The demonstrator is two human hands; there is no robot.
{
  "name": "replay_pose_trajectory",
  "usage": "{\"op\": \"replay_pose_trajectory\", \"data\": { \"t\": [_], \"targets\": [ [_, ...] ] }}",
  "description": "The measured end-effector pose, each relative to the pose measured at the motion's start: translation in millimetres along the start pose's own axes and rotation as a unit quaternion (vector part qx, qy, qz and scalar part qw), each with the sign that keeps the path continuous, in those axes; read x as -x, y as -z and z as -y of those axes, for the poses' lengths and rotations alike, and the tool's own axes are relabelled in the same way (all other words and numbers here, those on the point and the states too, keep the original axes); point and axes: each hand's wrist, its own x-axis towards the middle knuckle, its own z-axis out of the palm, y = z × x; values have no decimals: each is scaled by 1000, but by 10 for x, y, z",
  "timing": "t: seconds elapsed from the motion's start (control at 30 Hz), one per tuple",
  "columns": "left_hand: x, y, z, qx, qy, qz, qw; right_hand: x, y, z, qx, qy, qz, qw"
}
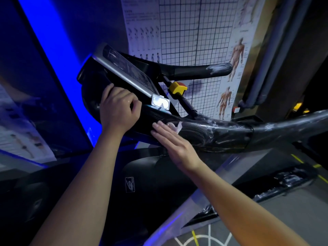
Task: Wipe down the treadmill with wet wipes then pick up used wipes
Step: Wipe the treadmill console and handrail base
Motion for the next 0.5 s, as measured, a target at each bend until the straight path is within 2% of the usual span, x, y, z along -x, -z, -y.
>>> {"op": "replay_pose_trajectory", "data": {
  "t": [0.2, 0.27, 0.3, 0.33, 0.4, 0.43, 0.5],
  "targets": [
    [5, -12, 16, 5, -3, 1, 1000, 440, 221, -232, 69, 15, -8, 997],
    [7, -19, 18, 4, 0, -1, 1000, 548, 324, -348, 102, 12, -47, 994],
    [8, -21, 17, 4, 1, -2, 1000, 572, 361, -391, 118, -18, -88, 989],
    [9, -21, 15, 4, 0, -3, 1000, 575, 386, -414, 118, -84, -132, 981],
    [11, -17, 10, 5, -1, -5, 1000, 539, 386, -459, 162, -177, -202, 949],
    [10, -14, 5, 5, -1, -4, 1000, 494, 377, -468, 177, -187, -229, 939],
    [13, -8, -2, 5, 1, -2, 1000, 387, 347, -423, 139, -197, -253, 937]
  ]
}}
